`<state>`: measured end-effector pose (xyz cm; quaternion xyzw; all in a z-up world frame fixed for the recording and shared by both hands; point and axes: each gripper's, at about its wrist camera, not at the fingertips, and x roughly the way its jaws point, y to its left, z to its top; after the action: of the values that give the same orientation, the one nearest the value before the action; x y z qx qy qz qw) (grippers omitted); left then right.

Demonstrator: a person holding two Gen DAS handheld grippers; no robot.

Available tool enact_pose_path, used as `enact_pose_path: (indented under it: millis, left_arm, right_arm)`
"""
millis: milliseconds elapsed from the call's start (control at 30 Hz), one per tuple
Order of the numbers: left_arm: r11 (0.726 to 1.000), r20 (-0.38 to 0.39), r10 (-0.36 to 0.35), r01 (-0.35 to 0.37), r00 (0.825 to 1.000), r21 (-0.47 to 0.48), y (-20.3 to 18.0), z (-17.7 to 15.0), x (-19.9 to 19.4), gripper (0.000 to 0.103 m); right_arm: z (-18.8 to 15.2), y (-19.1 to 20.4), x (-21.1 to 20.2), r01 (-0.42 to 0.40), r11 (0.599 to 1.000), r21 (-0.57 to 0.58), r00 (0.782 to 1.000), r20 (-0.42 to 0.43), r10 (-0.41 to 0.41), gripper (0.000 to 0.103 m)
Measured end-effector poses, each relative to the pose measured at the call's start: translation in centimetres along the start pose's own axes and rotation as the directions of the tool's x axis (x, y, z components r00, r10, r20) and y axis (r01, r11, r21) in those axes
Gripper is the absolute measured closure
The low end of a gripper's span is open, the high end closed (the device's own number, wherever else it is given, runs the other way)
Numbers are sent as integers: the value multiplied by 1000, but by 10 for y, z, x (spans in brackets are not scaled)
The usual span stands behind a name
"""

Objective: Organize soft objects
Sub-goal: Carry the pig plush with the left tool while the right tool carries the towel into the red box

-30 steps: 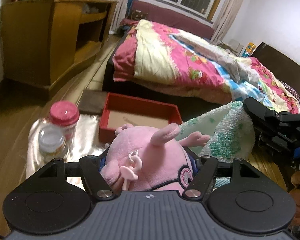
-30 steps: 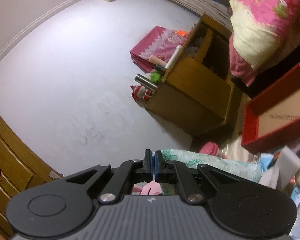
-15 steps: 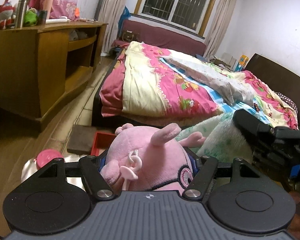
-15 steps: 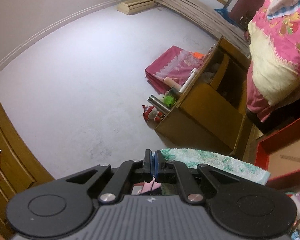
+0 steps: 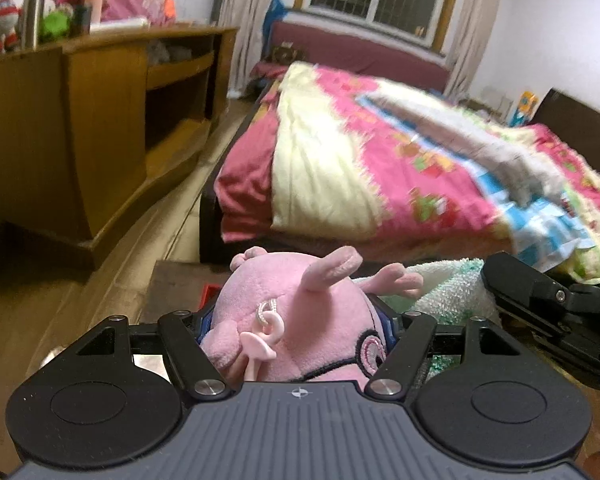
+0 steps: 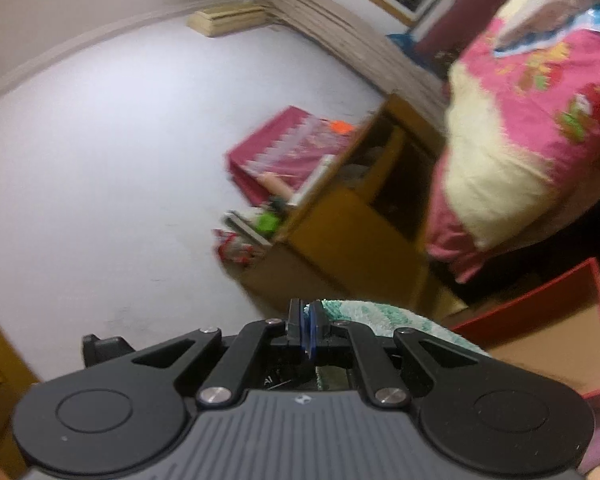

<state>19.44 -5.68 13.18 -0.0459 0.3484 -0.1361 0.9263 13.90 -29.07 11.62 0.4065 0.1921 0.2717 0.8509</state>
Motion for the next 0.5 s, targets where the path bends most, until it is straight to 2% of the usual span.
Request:
enact_pose_path:
  millis: [133,267,300,333,367,400,500]
  left_arm:
    - [999,-81,47,-48,996,-18,10,-10,58,34]
    - [994,-140,110,-111,984,3,18,-27,104,30]
    - [993,-144,121,-121,982,9,19,-31,109,27]
    - [990,-147,138,-138,979,10,22,-35,112,20]
    - [989,-146,145,-146,979,6,24,-38,113,17]
    - [989,-147,145,-146,979,1,26,-38,112,17]
    - [991,-168,129,-132,977,-5,31,-46,102,16]
  right_arm:
    - [0,-44,33,111,994,14,993,-51,-110,103]
    - [-9,-96,63,224,973,47,968,-124,-217,103]
    - [-12,-106,67,259,965,51,960,-127,-251,103]
    - [-16,-113,72,291,956,37,947,-151,-283,103]
    - [-17,-119,76,316,948,24,935,-180,-307,98]
    - [-20,-124,79,331,944,20,925,-204,-320,88]
    - [-23,-127,77,337,941,21,921,-216,-325,87]
